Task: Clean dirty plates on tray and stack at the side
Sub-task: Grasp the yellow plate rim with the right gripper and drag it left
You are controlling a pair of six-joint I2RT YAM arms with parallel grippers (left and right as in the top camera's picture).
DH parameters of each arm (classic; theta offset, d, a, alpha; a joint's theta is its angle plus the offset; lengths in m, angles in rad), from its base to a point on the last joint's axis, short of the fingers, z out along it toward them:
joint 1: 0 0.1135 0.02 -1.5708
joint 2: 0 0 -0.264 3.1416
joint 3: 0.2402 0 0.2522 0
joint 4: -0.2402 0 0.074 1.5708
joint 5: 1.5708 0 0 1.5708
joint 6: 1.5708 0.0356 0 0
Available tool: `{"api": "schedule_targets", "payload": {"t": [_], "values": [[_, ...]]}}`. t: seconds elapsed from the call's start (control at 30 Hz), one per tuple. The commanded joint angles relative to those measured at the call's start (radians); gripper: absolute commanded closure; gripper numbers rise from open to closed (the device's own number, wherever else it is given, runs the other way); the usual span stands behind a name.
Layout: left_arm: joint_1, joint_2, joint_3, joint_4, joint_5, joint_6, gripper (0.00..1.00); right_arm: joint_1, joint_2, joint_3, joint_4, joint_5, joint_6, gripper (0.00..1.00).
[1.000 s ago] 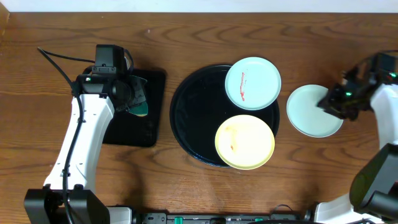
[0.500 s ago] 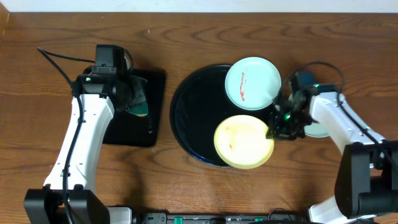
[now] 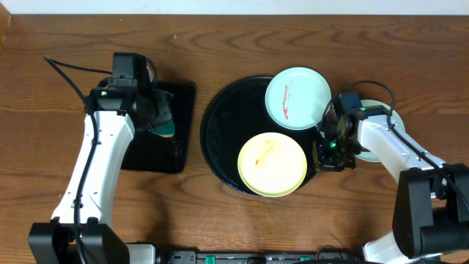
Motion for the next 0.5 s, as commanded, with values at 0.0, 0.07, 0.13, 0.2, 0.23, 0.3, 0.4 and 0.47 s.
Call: {"api": "schedule_targets", "payload": {"t": [0.0, 0.07, 0.13, 0.2, 0.23, 0.3, 0.4, 0.47], "values": [[0.004, -0.001, -0.001, -0.002, -0.016, 0.009, 0.92, 0.023, -0.012, 0.002, 0.018, -0.064, 0.018, 0.82], [0.004, -0.001, -0.001, -0.002, -0.016, 0.009, 0.93, 0.042, -0.012, 0.002, 0.024, -0.064, 0.038, 0.78], [0.004, -0.001, -0.001, -0.002, -0.016, 0.009, 0.93, 0.061, -0.012, 0.002, 0.034, -0.065, 0.058, 0.75], [0.004, -0.001, -0.001, -0.002, -0.016, 0.009, 0.93, 0.082, -0.012, 0.002, 0.045, -0.065, 0.079, 0.73], [0.004, -0.001, -0.001, -0.002, -0.016, 0.009, 0.93, 0.09, -0.012, 0.001, 0.05, -0.064, 0.086, 0.73], [0.004, -0.001, -0.001, -0.002, -0.016, 0.009, 0.92, 0.113, -0.012, 0.001, 0.059, -0.056, 0.102, 0.71], [0.004, -0.001, -0.001, -0.002, -0.016, 0.009, 0.92, 0.153, -0.011, 0.001, 0.076, -0.04, 0.135, 0.7], [0.004, -0.001, -0.001, -0.002, -0.016, 0.009, 0.92, 0.175, -0.011, 0.001, 0.105, -0.035, 0.158, 0.7]]}}
